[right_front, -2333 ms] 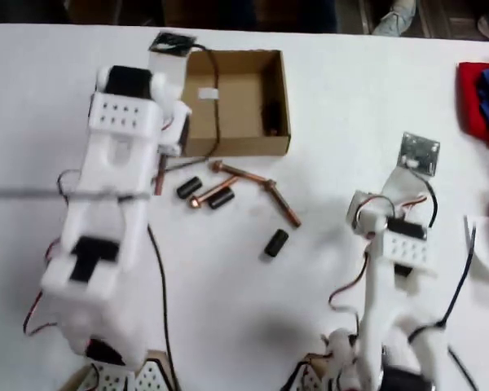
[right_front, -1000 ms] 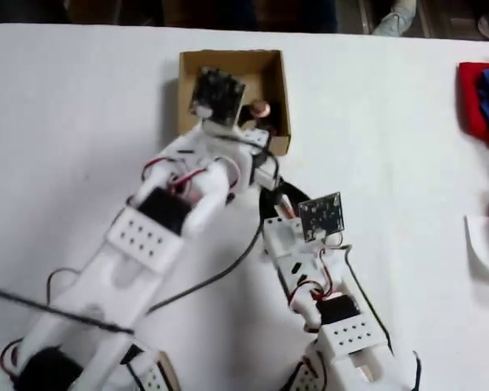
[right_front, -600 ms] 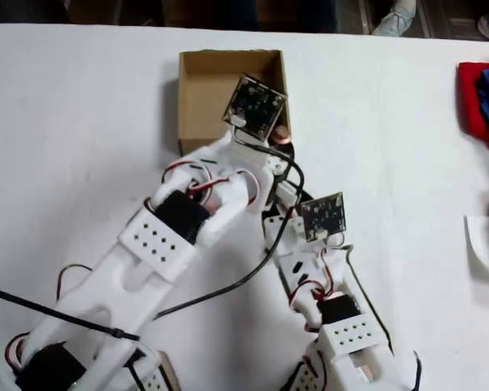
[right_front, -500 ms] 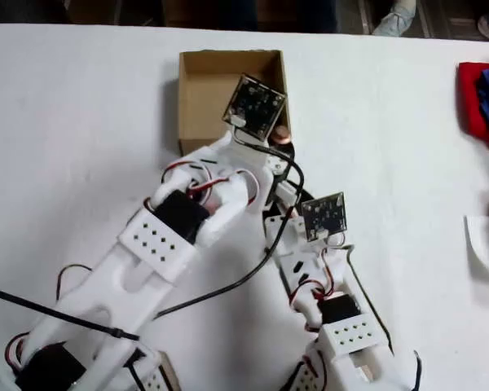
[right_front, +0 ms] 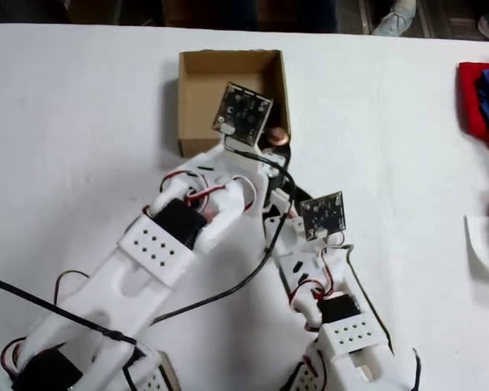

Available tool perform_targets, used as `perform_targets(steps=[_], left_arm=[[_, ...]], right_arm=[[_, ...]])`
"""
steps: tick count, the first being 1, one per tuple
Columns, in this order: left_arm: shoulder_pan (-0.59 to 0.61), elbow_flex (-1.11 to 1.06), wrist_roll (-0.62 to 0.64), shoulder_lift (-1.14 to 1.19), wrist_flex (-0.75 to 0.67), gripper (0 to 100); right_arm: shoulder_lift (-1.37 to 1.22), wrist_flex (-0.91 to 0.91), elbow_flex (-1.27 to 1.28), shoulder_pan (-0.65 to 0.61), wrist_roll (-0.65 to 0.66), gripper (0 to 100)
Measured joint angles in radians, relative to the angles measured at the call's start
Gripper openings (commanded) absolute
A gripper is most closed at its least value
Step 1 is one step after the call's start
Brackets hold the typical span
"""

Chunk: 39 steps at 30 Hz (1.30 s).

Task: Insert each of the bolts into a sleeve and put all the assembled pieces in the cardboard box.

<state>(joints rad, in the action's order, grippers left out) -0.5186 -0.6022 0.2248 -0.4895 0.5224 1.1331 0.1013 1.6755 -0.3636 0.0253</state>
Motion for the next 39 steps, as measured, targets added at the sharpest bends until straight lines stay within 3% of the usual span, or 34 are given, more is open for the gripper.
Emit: perform_targets(steps=[8,23,27,39], left_arm=[[0.002,-0.051,0.12,-0.015,0.0,3],[-0.003,-0.061,0.123,-0.012,0.005,5],[-0.006,-0.061,0.123,0.044,0.046,11],[-0.003,0.16,0.127,0.124,0.235,12]], right_arm=[[0.003,0.0,0.0,0.0,0.0,2.2],[0.005,0.005,0.002,-0.002,0.002,2.2],[0.005,0.005,0.002,-0.002,0.002,2.2],[0.005,0.008,0.002,0.006,0.0,2.2]])
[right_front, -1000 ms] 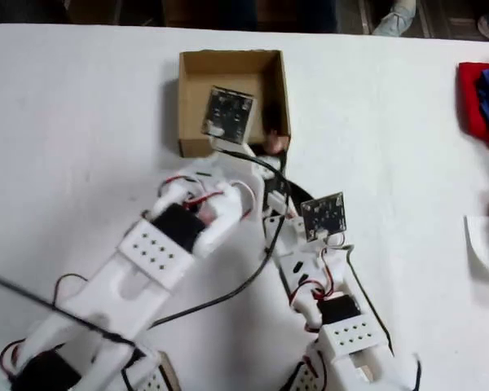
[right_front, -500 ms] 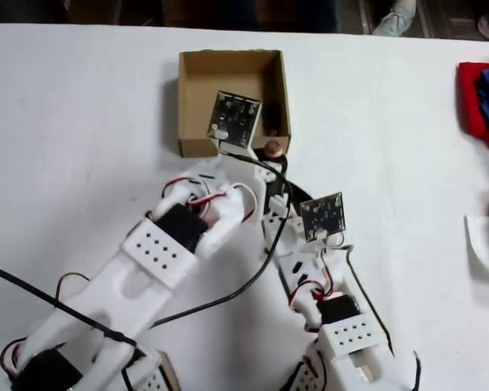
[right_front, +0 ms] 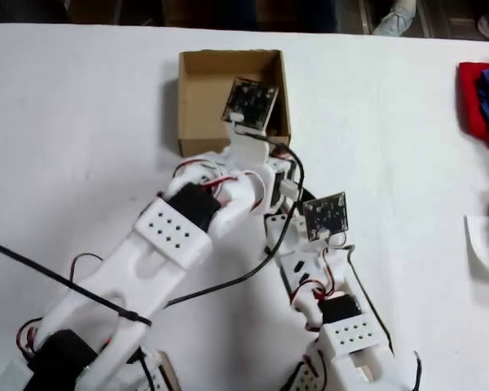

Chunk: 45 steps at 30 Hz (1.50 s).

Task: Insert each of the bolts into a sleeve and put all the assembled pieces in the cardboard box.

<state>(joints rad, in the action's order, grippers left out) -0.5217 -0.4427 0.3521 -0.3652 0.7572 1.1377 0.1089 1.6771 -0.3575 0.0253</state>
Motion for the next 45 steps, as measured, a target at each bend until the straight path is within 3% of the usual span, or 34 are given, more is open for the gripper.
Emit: perform_targets(steps=[5,20,23,27,31,35,38,42,45], left_arm=[[0.025,0.051,0.0,0.003,0.081,12],[0.057,0.077,-0.017,0.008,0.084,12],[0.127,0.117,-0.118,0.008,0.103,11],[0.281,0.094,-0.404,0.008,0.152,11],[0.428,-0.031,-0.644,0.008,0.176,11],[0.539,-0.169,-0.683,0.008,0.14,11],[0.615,-0.241,-0.626,0.008,0.086,11],[0.718,-0.333,-0.509,0.008,-0.028,11],[0.738,-0.411,-0.5,0.008,-0.144,11]], right_arm=[[0.0,0.0,0.0,-0.003,0.0,2.2],[0.0,0.0,0.0,-0.005,0.002,2.2],[0.0,-0.023,0.0,0.04,0.002,2.2],[0.0,-0.063,0.0,0.176,-0.003,2.1],[-0.002,-0.15,-0.037,0.23,-0.133,2.0],[-0.035,-0.446,-0.279,0.203,-0.204,2.0],[-0.158,-0.658,-0.574,0.166,-0.212,2.0],[-0.476,-0.807,-0.991,0.141,-0.166,2.0],[-0.793,-0.893,-1.324,0.143,-0.146,2.0]])
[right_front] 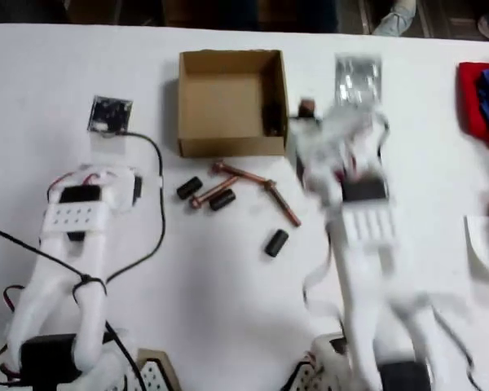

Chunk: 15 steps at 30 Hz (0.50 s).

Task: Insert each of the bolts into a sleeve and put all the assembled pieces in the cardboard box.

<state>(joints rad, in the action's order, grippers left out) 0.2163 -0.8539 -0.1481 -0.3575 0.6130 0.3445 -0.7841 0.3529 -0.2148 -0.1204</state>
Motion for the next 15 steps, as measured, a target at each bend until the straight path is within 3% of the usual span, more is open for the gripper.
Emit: perform_targets(steps=[7,12,15], left_arm=[[0.006,-0.16,-0.009,0.0,-0.226,12],[0.005,-0.172,-0.009,0.0,-0.275,12],[0.005,-0.173,-0.009,0.0,-0.276,11]], right_arm=[[-0.769,-0.321,-0.924,-0.021,0.009,2.0],[-1.247,-0.431,-1.564,-0.023,0.009,2.0],[-1.459,-0.46,-1.824,-0.04,0.011,2.0]])
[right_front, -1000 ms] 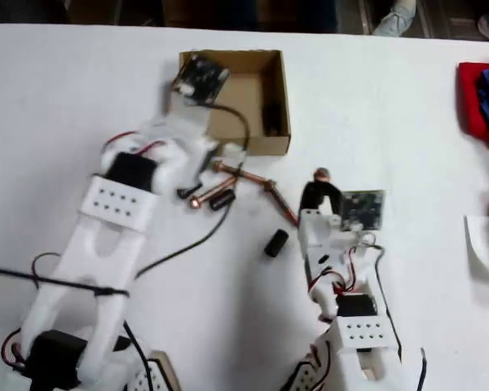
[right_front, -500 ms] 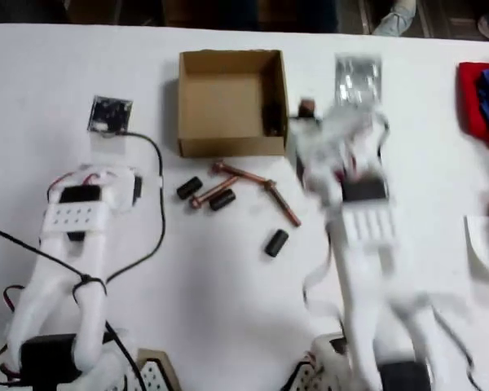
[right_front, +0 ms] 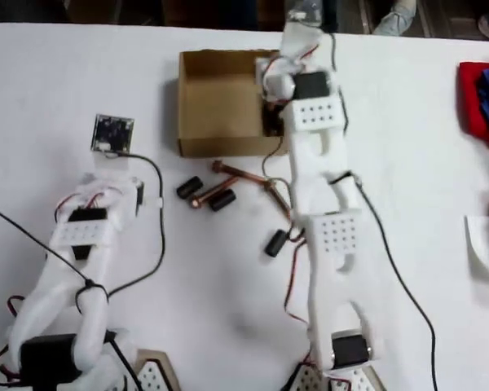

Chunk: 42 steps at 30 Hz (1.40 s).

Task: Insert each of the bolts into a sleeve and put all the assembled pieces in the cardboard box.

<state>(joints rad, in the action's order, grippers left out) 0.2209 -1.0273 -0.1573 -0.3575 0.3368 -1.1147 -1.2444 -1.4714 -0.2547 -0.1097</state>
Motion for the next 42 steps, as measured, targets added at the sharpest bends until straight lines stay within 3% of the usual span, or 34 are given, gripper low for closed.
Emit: perform_targets(steps=[6,17,22,33,37,42], left_arm=[[0.0,0.0,0.0,0.0,0.0,11],[0.0,0.0,0.0,0.0,0.0,11],[0.0,0.0,0.0,0.0,0.0,11],[0.0,0.0,0.0,0.0,0.0,11],[0.0,0.0,0.0,0.0,0.0,11],[0.06,0.0,0.035,0.0,0.002,12]], right_arm=[[-0.183,0.014,-0.101,-0.031,0.035,2.0],[-0.255,-0.014,-0.112,-0.043,0.041,3.0],[-0.256,-0.015,-0.12,-0.043,0.041,14.2],[-0.216,-0.023,-0.15,-0.043,0.041,2.3],[-0.127,-0.129,-0.15,-0.043,0.041,5.1],[-0.035,-0.404,-0.152,-0.041,0.041,13.5]])
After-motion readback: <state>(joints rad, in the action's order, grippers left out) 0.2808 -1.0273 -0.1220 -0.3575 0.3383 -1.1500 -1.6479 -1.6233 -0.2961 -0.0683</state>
